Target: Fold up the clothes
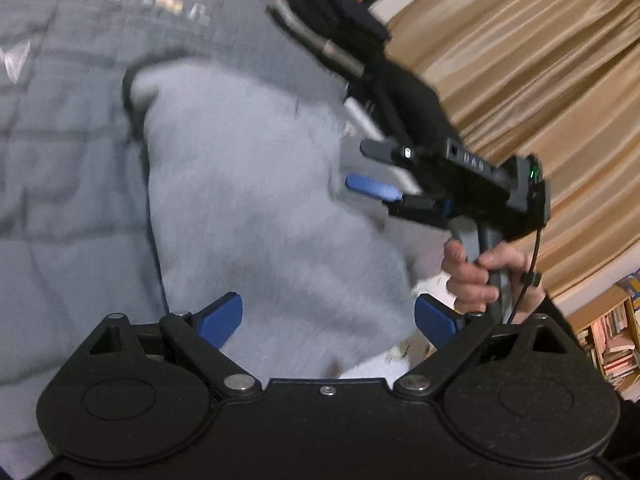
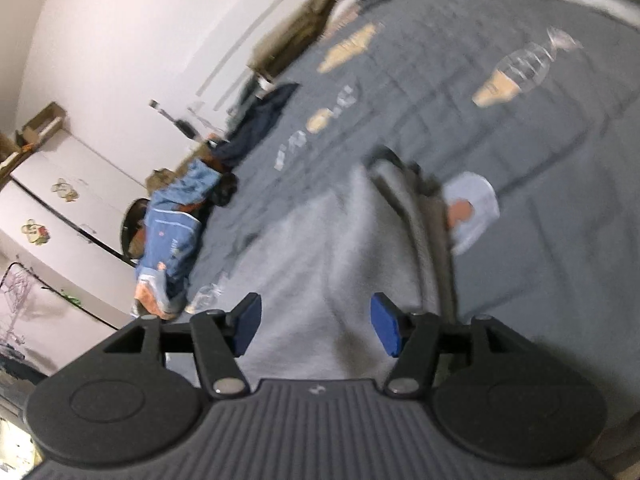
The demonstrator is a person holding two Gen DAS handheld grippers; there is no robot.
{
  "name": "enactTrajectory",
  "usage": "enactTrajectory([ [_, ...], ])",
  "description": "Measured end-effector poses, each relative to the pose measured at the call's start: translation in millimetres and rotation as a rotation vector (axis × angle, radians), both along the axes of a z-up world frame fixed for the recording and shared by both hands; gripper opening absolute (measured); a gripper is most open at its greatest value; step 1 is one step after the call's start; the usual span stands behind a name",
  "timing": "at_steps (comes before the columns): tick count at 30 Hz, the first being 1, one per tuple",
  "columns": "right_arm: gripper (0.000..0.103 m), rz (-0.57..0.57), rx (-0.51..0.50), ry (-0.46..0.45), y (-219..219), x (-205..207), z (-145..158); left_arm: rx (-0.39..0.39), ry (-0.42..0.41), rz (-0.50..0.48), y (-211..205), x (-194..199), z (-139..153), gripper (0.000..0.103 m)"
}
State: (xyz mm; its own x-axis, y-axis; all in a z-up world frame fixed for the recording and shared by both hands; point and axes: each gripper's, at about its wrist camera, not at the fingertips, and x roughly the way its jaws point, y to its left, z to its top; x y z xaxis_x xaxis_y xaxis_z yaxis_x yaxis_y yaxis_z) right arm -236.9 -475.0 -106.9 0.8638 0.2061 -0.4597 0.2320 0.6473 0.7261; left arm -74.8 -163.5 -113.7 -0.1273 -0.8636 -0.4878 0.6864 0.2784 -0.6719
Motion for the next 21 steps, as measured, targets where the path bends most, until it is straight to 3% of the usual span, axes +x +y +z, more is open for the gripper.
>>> enactTrajectory([
  [5, 0.065, 0.029, 0.007, -0.034, 7.7, 6.2, 7.2, -0.09, -0.002, 0.106, 14.8, 28.1, 21.2, 0.098],
  [13, 0.066, 0.031, -0.001, -0.021, 12.7, 17.7, 4.5, -0.039, -0.002, 0.289, 3.4, 96.1, 11.4, 0.096],
  [21, 0.066, 0.055, -0.025, -0.013, 19.2, 30.9, 2.6, 0.053, 0.073, 0.287, -33.5, 141.4, -15.1, 0.093],
])
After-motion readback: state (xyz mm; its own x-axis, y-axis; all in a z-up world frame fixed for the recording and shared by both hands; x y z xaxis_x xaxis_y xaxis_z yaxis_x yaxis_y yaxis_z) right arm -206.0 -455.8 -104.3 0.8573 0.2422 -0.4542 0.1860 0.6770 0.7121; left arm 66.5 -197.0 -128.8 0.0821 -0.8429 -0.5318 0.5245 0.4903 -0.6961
